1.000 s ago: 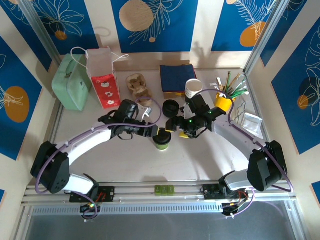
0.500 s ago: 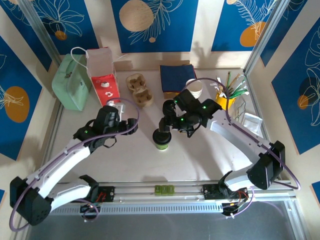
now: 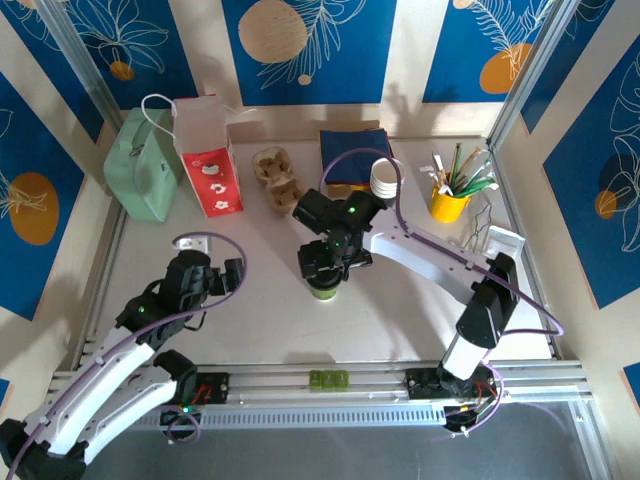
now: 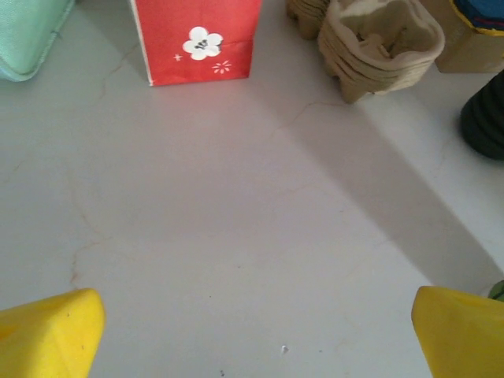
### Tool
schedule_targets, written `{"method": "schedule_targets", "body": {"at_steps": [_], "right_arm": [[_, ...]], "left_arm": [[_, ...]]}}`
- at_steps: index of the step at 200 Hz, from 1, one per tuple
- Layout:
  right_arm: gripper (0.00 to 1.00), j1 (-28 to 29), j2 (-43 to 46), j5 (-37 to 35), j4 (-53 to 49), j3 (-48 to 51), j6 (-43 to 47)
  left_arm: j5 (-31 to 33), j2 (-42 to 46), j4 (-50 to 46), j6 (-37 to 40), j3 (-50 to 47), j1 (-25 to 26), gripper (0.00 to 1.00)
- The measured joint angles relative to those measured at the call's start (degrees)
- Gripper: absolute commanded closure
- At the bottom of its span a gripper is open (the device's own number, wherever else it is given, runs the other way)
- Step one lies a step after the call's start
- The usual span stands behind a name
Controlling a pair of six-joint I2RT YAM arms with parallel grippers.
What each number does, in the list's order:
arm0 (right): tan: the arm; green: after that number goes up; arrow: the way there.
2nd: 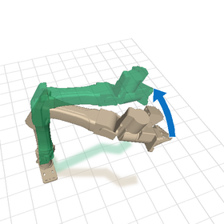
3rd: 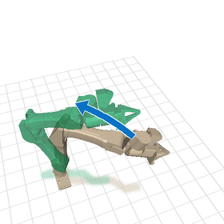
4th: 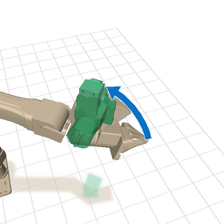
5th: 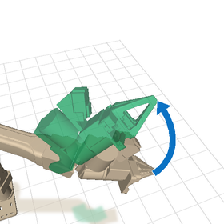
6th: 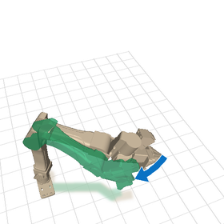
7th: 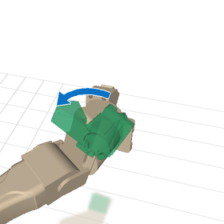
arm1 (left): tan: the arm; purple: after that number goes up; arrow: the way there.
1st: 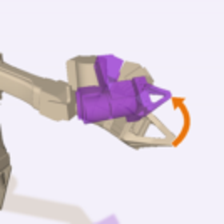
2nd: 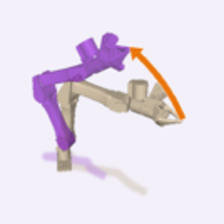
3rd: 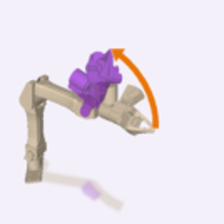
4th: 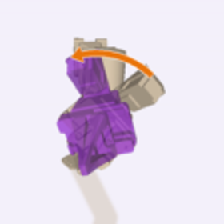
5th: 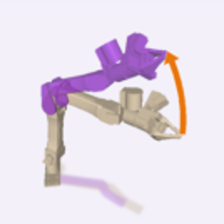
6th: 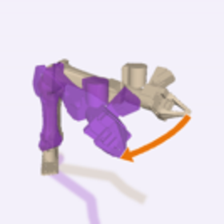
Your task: Pack the takeout coffee
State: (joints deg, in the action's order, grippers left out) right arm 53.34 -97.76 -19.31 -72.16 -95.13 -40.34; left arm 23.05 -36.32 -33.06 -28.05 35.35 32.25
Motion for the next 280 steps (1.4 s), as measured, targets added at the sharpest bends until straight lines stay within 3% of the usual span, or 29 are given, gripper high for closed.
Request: {"method": "schedule_targets", "body": {"at_steps": [64,280], "right_arm": [[0.02,1.0,-6.1,-0.2,-2.7,-3.3,-0.2],[0.18,-2.2,-12.0,3.2,-2.2,-6.1,-0.2]], "left_arm": [[3.1,6.7,-2.6,-0.1,-3.3,0.0,0.01],[2.9,5.8,-2.4,-0.6,-6.6,0.0,0.01]]}}
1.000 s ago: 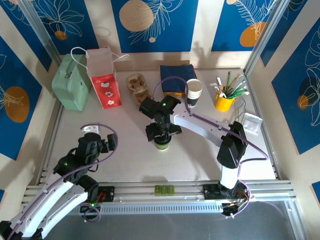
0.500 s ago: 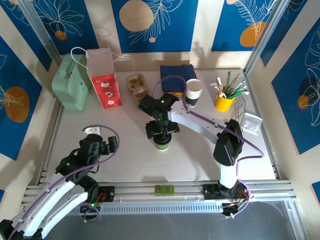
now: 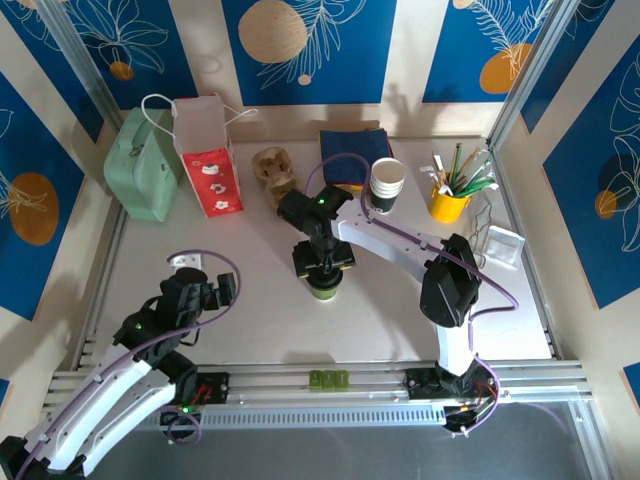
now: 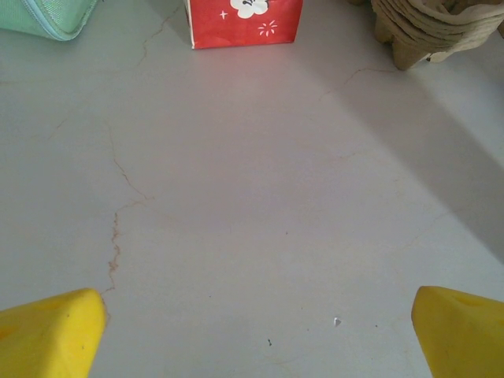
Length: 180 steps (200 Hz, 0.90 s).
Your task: Pack the takeout coffee
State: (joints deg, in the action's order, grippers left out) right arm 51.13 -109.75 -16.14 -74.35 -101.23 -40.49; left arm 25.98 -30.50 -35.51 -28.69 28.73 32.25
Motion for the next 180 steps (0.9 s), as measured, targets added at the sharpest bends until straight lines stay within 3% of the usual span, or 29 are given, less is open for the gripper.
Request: {"method": "schedule_targets", "body": {"at_steps": [97,142,180], "right_arm": [[0.23,-0.5,-0.2,1.1,0.4,0.9,0.0],[0.19,-0.6,-0.5,1.5,0.4,0.9,0.0],[0.21,-0.8,-1.3,2.0,0.7,1.5,0.0]], "left_arm": [[0.0,-0.5,0.5,0.0,-0.4,0.0,0.01],[0.0,-1.9,0.9,0.0,-0.6,0.0,0.01],[0.0,-2.4,1.8,0.0,-1.0,0.0,0.01]]}}
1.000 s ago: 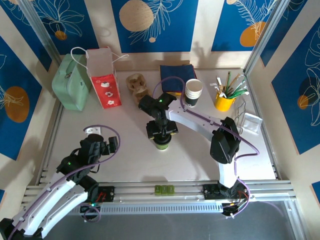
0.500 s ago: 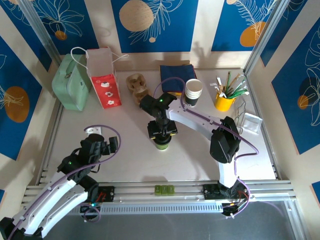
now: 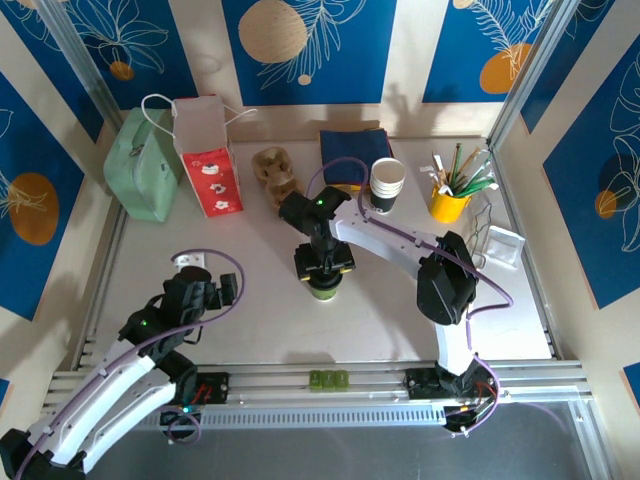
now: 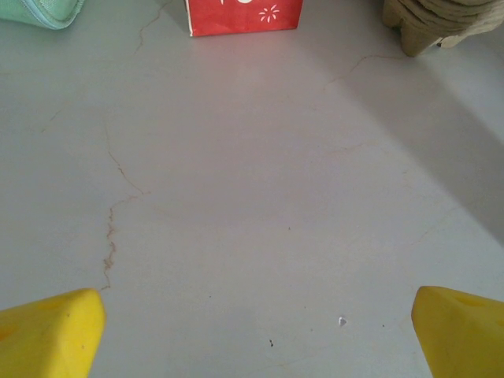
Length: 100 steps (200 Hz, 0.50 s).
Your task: Pack the takeout coffee
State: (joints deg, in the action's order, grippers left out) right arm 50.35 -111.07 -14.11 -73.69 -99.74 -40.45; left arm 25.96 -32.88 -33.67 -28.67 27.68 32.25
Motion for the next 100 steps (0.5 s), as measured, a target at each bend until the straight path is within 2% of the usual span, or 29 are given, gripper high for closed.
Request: {"method": "schedule_targets", "body": {"at_steps": [40,100], "right_arm": [[0.26,-0.1,0.0,0.4,0.2,0.1,0.0],[0.26,-1.0,0.4,0.6,0.3,0.4,0.4]], "left_arm": [[0.0,-0.2,0.2,0.0,-0.1,0.0,0.01],[0.0,-0.7,0.2,0.0,-0.2,-0.2,0.01]]}}
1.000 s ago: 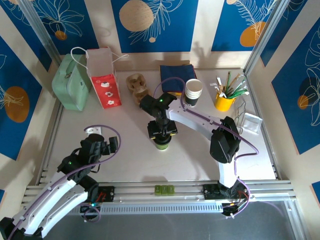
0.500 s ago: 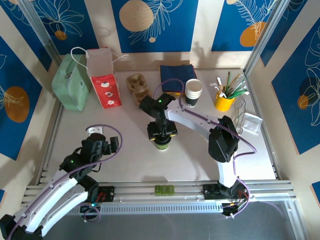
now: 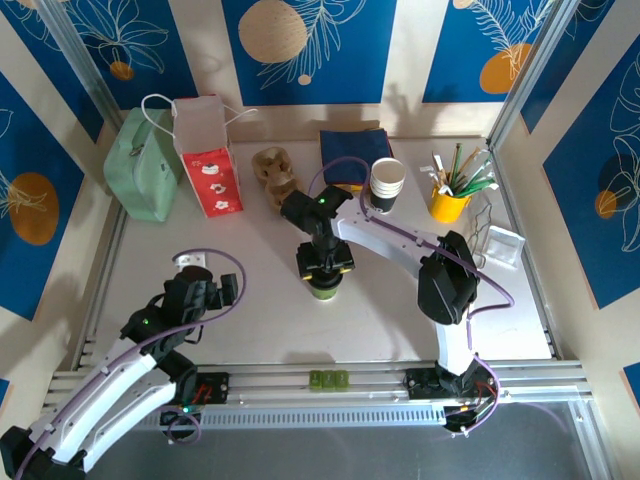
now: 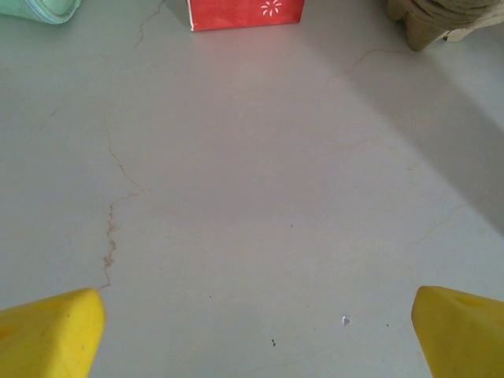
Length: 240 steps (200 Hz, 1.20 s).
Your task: Pack the takeout coffee
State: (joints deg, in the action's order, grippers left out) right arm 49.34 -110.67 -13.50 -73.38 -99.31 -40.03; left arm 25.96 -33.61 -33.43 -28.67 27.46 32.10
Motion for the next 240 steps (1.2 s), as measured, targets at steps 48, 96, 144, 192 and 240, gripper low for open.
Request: {"method": "schedule_targets", "body": {"at_steps": [48,96,144,192,240], "right_arm": [[0.26,-4.2,3.3,-0.3,0.3,4.2,1.0],[0.25,-12.2,8.8,-1.4,0.3,9.6,3.2],[0.26,-24.1,13.7,-1.7,0.7,14.4,6.6],[0.26,-35.1,16.5,-1.7,1.8,16.7,9.9],[0.27,-42.5,16.3,-2.5,3.5,16.5,13.0]], "left_arm": [[0.0,0.0,0.0,0.0,0.0,0.0,0.01],[0.0,0.0,0.0,0.0,0.0,-0.1,0.01],[0.0,0.0,0.0,0.0,0.0,-0.1,0.01],[0.0,0.1,0.0,0.0,0.0,-0.2,0.01],[0.0,0.2,0.0,0.0,0.0,-0.3,0.01]]}}
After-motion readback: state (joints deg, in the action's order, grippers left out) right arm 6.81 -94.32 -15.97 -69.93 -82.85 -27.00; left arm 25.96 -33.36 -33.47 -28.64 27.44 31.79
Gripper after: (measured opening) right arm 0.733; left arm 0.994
